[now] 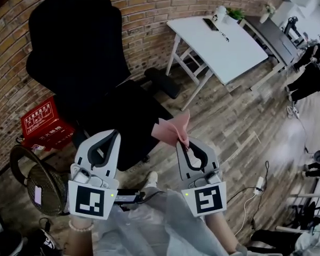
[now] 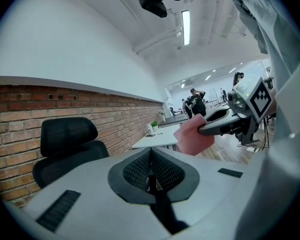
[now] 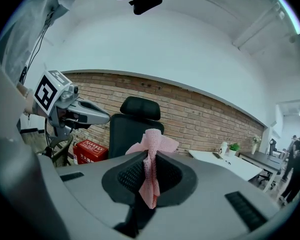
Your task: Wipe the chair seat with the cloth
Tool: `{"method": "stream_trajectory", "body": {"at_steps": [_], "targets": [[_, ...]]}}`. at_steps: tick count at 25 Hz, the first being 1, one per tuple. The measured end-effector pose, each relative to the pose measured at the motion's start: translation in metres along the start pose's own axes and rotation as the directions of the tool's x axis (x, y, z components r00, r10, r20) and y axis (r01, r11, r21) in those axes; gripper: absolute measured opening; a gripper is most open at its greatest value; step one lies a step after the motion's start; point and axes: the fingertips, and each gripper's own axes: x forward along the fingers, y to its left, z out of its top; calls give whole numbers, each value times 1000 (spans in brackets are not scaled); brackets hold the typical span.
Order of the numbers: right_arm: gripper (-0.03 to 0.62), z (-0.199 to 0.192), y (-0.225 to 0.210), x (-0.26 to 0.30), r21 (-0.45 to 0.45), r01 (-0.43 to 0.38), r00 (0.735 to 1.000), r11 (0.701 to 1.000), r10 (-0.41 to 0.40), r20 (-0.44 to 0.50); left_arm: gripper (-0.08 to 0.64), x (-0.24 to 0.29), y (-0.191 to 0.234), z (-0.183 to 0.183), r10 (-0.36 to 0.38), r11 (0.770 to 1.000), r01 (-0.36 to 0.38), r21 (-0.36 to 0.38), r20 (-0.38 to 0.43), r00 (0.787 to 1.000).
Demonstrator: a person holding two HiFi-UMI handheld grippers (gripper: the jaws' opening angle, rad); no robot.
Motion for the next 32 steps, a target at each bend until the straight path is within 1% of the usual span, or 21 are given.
{"method": "stream_trajectory", "body": {"at_steps": [6, 9, 14, 20, 24, 29, 32], "targets": [[55, -12, -29, 37, -8, -85, 996, 996, 85, 2, 18, 39, 8, -4, 59, 998, -60, -1, -40, 997], [55, -21, -36, 51, -4, -123, 992, 992, 123, -3, 18, 53, 10, -8, 79, 997, -80, -12, -67, 995], [55, -44, -40, 76, 14, -181, 982, 983, 181, -43, 18, 69, 16, -18, 96, 995, -99, -24, -106, 990], [55, -77, -39, 105, 40, -199, 974, 979, 203, -101, 18, 86, 36, -47, 113, 993, -117, -17, -134, 985], [55, -93, -39, 125, 47, -208, 968, 977, 213, -134, 18, 94, 58, -68, 150, 988, -153, -9, -150, 977], [55, -108, -29, 159, 71, -221, 961, 973, 230, -157, 18, 103, 84, -98, 171, 983, -179, -35, -168, 971], [55, -117, -17, 186, 73, -225, 958, 972, 234, -167, 18, 109, 100, -117, 168, 983, -179, -49, -172, 971]]}}
